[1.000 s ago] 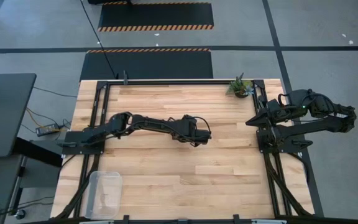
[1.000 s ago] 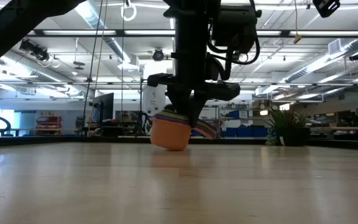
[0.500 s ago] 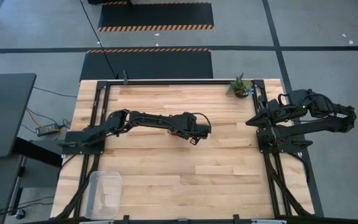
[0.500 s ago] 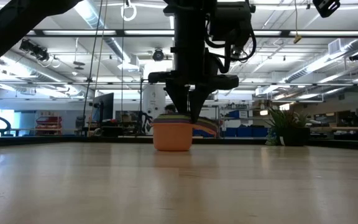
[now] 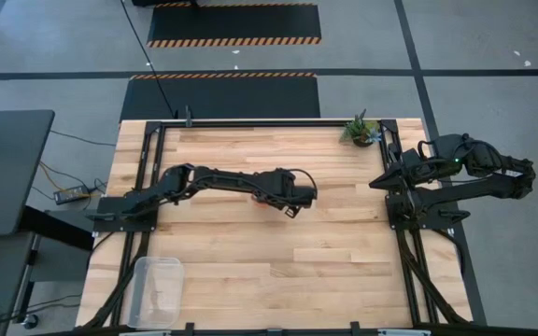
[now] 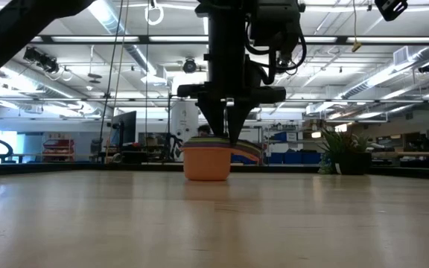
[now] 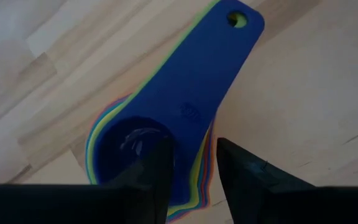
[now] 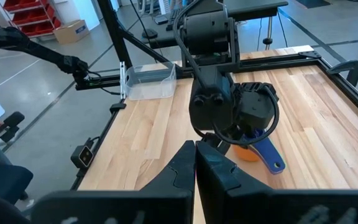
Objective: Nest measuring cups in basket
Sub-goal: Put the stacked measuring cups into the transparent bin
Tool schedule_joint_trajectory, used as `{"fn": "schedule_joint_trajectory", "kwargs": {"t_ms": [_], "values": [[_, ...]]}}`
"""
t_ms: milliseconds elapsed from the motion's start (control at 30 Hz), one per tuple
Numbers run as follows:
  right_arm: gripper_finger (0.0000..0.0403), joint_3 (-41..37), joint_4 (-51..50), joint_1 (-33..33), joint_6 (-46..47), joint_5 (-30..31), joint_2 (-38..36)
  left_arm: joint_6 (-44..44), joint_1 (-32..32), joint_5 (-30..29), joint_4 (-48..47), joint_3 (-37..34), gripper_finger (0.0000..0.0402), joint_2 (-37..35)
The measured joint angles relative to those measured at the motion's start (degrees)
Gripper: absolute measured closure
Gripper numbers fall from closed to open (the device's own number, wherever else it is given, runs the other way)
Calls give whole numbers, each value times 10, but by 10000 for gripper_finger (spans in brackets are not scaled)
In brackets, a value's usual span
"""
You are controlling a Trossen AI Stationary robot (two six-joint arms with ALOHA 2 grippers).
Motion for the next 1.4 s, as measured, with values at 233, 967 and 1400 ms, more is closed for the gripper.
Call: {"fn": "schedule_joint_trajectory", "kwargs": {"t_ms": [233, 967, 1400], "values": [[385, 0, 0, 0, 0, 0, 0, 0, 4, 10, -15, 0, 271, -7], [385, 0, 0, 0, 0, 0, 0, -1, 4, 20, -17, 133, 271, -13], [385, 0, 0, 0, 0, 0, 0, 15, 4, 71, 118, 136, 271, 14]]}}
